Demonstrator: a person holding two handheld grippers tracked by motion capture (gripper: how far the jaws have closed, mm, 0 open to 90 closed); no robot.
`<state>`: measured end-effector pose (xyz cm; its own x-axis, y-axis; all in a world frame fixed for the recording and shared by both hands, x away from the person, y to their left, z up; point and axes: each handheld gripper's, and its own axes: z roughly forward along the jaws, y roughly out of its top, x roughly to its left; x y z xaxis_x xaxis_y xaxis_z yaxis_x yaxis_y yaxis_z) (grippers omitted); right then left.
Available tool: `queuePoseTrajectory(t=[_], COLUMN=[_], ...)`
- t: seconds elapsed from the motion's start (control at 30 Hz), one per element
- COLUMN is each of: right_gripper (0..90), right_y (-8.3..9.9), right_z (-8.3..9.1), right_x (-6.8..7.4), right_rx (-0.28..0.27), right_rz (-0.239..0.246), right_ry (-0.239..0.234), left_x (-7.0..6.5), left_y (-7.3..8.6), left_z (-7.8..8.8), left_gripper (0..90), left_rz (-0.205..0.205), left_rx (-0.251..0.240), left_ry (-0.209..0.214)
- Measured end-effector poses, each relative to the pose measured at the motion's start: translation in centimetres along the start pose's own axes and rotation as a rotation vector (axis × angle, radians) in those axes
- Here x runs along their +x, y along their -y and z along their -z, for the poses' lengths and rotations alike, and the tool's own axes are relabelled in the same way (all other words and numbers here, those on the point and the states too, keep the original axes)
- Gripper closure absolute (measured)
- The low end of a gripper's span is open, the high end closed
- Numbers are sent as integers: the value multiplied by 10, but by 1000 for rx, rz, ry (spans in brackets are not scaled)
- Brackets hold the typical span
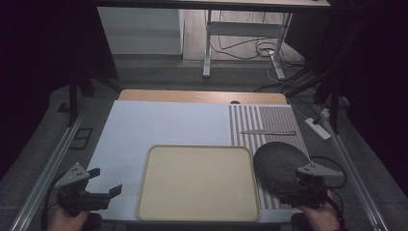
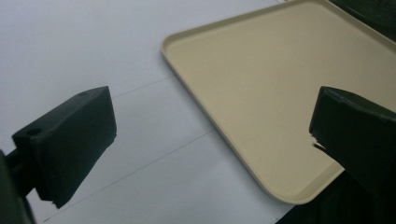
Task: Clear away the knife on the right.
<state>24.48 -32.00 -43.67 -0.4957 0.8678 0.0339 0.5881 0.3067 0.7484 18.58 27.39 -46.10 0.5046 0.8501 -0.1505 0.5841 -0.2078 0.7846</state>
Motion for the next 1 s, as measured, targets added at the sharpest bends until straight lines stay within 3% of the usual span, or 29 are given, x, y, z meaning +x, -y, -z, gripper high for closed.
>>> queuePoseTrajectory(t=[0.13, 0.37, 1.0], right_gripper=[0, 0, 0], right_y=[0, -2, -4], right_z=[-1, -5, -9], right_x=[0, 4, 3], right_rx=[4, 46, 87], right_rz=[0, 33, 30], right_ry=[0, 12, 7], left_x=[-1, 3, 2], left_y=[0, 1, 1], left_z=[0, 1, 1], left_gripper=[0, 8, 11], left_rz=[-6, 18, 24], left_rx=[5, -7, -4], left_ry=[-4, 13, -2])
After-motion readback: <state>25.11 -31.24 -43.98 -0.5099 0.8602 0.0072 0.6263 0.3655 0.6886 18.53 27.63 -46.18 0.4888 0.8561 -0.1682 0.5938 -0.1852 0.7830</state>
